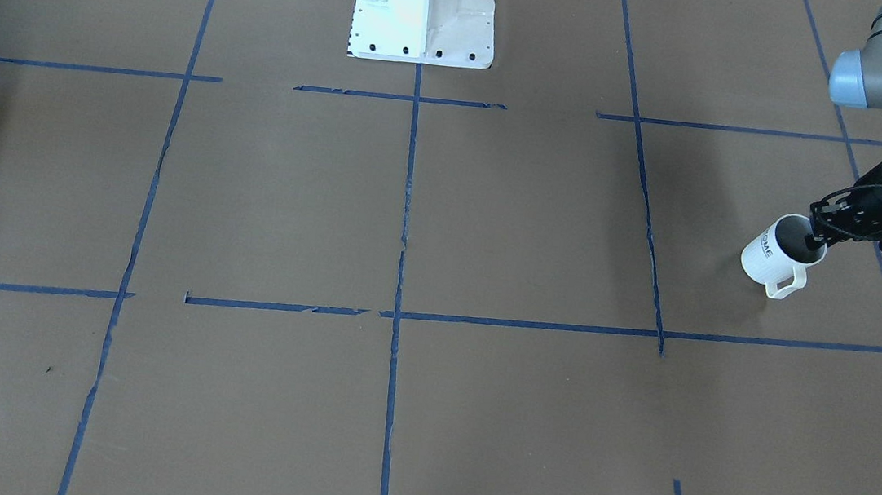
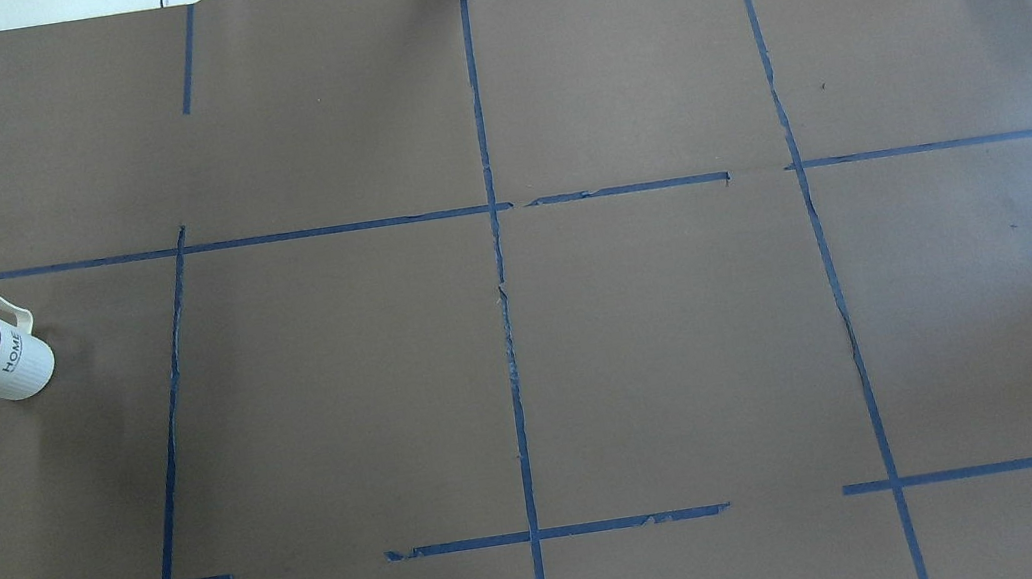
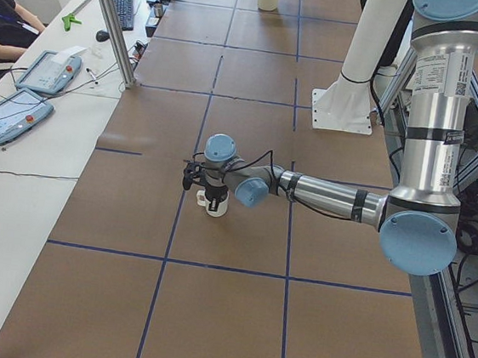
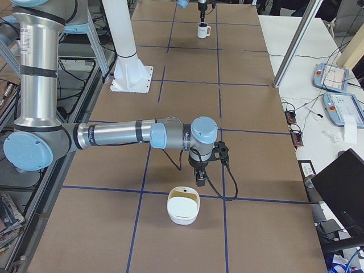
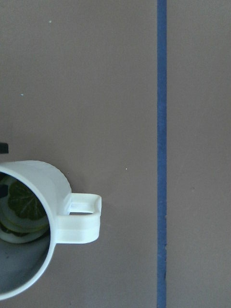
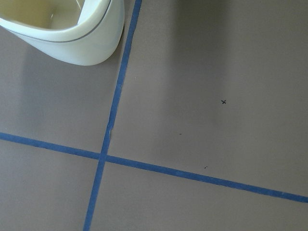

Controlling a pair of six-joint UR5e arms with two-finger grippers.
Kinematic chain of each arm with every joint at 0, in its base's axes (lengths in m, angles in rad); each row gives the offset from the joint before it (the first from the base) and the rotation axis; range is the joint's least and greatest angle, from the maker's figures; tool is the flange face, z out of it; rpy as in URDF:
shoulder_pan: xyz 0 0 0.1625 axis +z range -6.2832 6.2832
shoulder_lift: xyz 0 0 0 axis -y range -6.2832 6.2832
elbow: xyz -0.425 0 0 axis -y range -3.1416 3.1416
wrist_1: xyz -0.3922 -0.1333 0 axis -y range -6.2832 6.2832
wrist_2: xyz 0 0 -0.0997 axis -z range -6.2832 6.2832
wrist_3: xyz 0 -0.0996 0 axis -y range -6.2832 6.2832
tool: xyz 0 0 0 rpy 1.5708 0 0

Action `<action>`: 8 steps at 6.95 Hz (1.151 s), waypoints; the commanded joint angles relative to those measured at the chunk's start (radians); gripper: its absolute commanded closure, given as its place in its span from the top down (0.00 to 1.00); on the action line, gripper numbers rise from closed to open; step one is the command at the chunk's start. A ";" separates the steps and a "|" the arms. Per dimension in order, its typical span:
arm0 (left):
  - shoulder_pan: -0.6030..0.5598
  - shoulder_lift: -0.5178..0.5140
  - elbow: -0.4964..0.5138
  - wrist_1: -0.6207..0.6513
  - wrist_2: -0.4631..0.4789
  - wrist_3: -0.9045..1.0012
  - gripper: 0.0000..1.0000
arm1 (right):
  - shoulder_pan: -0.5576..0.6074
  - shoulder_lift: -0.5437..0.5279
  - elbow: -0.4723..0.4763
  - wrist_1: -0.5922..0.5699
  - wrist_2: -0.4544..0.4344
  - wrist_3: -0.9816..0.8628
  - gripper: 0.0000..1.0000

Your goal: Left arm hands cup to right arm to dump lemon

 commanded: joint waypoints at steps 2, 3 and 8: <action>-0.005 -0.001 -0.062 0.025 -0.003 0.000 0.00 | 0.000 0.001 0.001 0.000 -0.001 0.000 1.00; -0.010 -0.010 -0.099 0.102 -0.003 0.000 0.00 | 0.000 0.003 0.005 0.002 0.001 -0.001 1.00; 0.019 -0.281 -0.160 0.417 -0.008 -0.310 0.00 | -0.050 0.017 0.044 0.147 0.116 -0.003 1.00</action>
